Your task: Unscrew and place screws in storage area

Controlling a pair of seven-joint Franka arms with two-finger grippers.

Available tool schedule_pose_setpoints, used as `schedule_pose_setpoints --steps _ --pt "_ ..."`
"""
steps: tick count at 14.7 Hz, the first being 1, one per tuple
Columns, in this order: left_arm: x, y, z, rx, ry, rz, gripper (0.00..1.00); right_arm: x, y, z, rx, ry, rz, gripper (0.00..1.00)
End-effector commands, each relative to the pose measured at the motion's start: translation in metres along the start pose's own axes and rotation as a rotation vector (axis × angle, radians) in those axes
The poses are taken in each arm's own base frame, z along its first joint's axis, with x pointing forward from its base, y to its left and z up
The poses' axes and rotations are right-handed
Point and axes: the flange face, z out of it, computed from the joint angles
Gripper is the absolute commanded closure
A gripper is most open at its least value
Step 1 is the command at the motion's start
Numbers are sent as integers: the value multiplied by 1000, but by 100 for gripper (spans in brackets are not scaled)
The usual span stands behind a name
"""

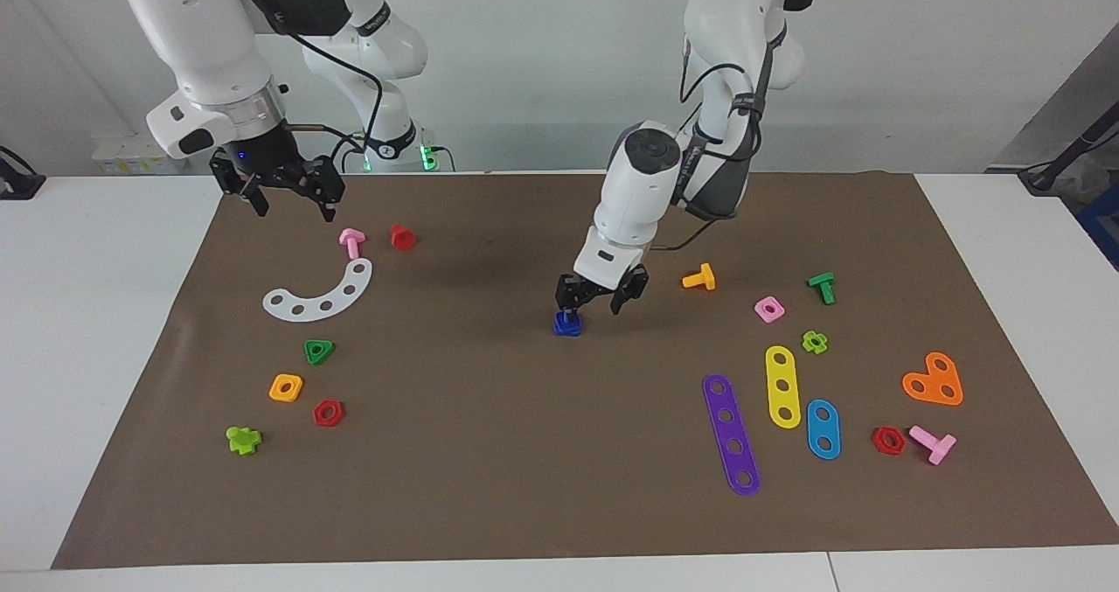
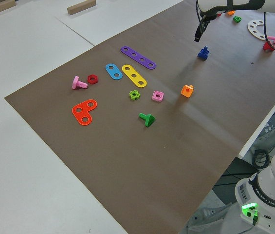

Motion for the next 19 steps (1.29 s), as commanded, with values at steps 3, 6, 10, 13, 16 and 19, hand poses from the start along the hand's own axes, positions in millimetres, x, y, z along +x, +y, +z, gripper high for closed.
schedule_pose_setpoints --steps 3,6,10,13,16,19 --pt "-29 12 47 47 -27 35 23 -10 -1 1 -7 11 21 0" --pt "-36 5 57 66 -45 36 27 -11 0 0 -7 11 22 0" --pt "-36 4 60 61 -40 35 36 -11 -1 2 -7 9 20 0" --pt "-36 5 60 57 -35 34 41 -11 0 1 -7 11 22 0" --pt "-42 4 66 66 -44 39 51 -11 0 1 -7 11 23 0" --pt "-43 2 67 70 -47 38 77 -11 0 1 -7 11 23 0"
